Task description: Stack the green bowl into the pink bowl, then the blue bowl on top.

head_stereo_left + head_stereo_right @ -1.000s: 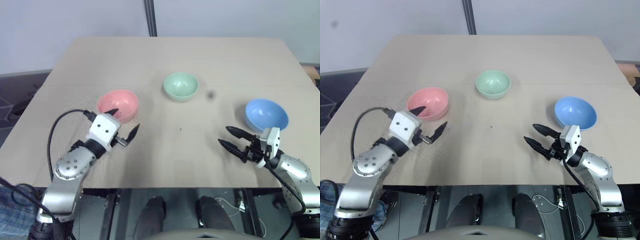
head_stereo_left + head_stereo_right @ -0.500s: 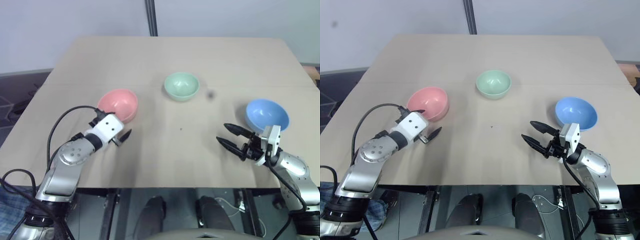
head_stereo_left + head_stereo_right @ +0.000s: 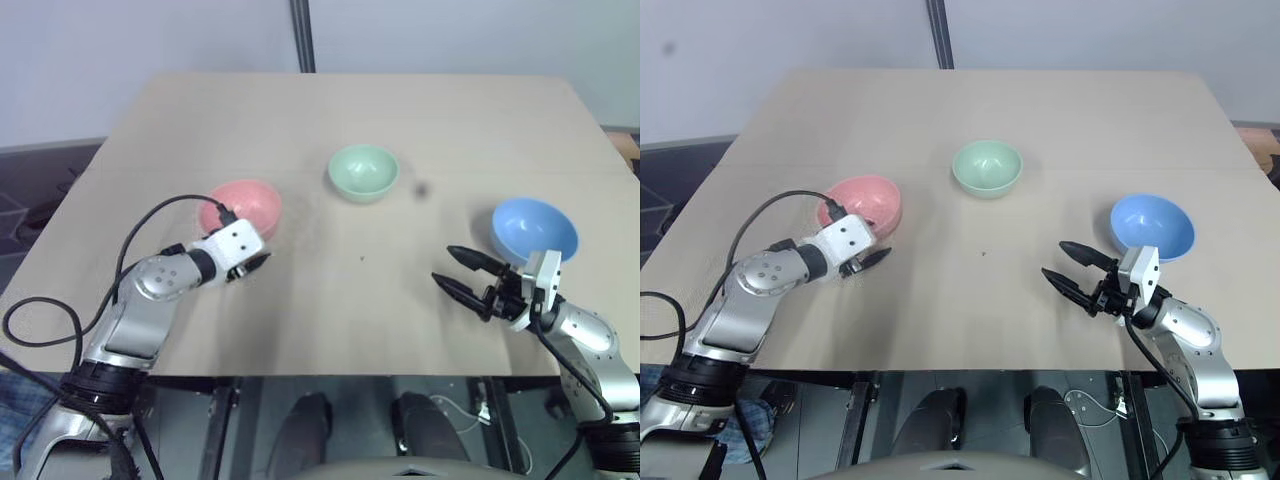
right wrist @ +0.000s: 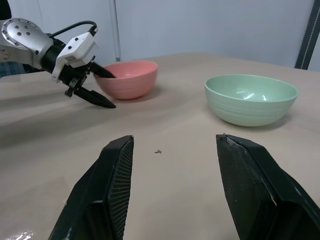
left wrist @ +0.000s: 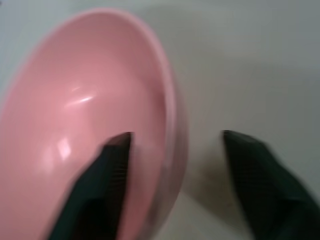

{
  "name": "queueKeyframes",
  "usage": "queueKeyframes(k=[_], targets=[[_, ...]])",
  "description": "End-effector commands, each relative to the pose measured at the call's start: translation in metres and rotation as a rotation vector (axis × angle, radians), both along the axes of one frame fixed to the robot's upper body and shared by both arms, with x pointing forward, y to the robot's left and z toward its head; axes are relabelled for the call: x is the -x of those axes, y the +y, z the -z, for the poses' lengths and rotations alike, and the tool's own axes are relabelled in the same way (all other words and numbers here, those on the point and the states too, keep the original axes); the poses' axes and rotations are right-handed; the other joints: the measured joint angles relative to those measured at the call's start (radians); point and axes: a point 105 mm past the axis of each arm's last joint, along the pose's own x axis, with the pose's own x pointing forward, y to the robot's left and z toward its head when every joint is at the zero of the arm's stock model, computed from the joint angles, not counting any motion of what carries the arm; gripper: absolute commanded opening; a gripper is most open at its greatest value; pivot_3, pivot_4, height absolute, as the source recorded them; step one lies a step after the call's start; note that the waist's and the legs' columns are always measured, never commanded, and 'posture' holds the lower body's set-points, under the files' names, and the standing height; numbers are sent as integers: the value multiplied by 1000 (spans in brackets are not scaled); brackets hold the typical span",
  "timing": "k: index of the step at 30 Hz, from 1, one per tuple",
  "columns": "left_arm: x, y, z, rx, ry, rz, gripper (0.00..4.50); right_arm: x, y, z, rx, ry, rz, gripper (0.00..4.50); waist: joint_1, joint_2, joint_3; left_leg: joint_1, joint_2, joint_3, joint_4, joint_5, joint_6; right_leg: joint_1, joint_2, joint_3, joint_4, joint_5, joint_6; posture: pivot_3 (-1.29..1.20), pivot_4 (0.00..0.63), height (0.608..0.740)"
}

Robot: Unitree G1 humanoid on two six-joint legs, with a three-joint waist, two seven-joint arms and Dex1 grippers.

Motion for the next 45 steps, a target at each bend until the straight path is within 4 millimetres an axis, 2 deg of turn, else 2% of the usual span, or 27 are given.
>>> queueKeyframes(k=[1,2,3,9,15,20,23,28,31,37,42,45], targets=[[-2,1,0,-38,9,26,707,3,1,-14,4,-67,-3,2775,0,0,0,0,0,0,0,0,0,0,0,0,0,0,0,0,150,740],[-3,0,-1,-39,8,29,166,3,1,-14,4,-68,-3,2775,2,0,0,0,0,0,0,0,0,0,0,0,0,0,0,0,150,740],[-4,-1,-1,-48,8,42,13,3,1,-14,5,-68,-1,2775,1,1,0,0,0,-1,0,0,0,0,0,-1,0,0,0,0,150,740],[2,-34,-6,-76,31,237,13,2,-1,-13,8,-65,7,2775,4,1,0,0,0,0,0,0,0,0,0,0,0,0,0,0,150,740],[16,-85,-15,-143,47,542,13,0,-2,-10,9,-63,12,2775,3,1,0,-1,-1,0,0,0,0,0,0,0,0,0,0,0,150,740],[26,-128,-24,-107,28,746,13,-3,-1,-15,15,-80,17,2775,2,0,0,-2,0,0,1,0,0,0,0,0,0,0,0,0,150,740],[31,-139,-20,-136,57,826,13,-4,0,-18,12,-91,25,2775,-4,0,0,-2,0,0,1,0,0,0,0,0,0,0,0,0,150,740],[40,-144,-17,-139,112,892,13,1,0,-16,15,-85,26,2775,-3,0,1,-2,0,0,1,0,0,0,1,0,0,0,0,0,150,740],[44,-143,-16,-134,147,901,1134,0,-1,-16,16,-85,33,2775,-3,0,1,-2,0,0,2,0,0,0,1,0,0,0,0,0,150,740],[45,-140,-17,-136,140,890,3991,0,-2,-16,18,-84,41,2775,-3,0,1,-2,0,-1,2,0,0,0,1,0,1,0,0,0,150,740],[40,-125,-34,-9,144,787,3991,-2,-4,-17,23,-86,40,2775,-4,0,1,-2,0,-1,2,0,0,0,1,0,1,0,0,0,150,740],[33,-110,-52,226,123,657,3991,-2,-4,-17,25,-86,39,2775,-5,1,1,-2,0,-1,2,0,0,0,1,0,1,0,0,0,150,740]])
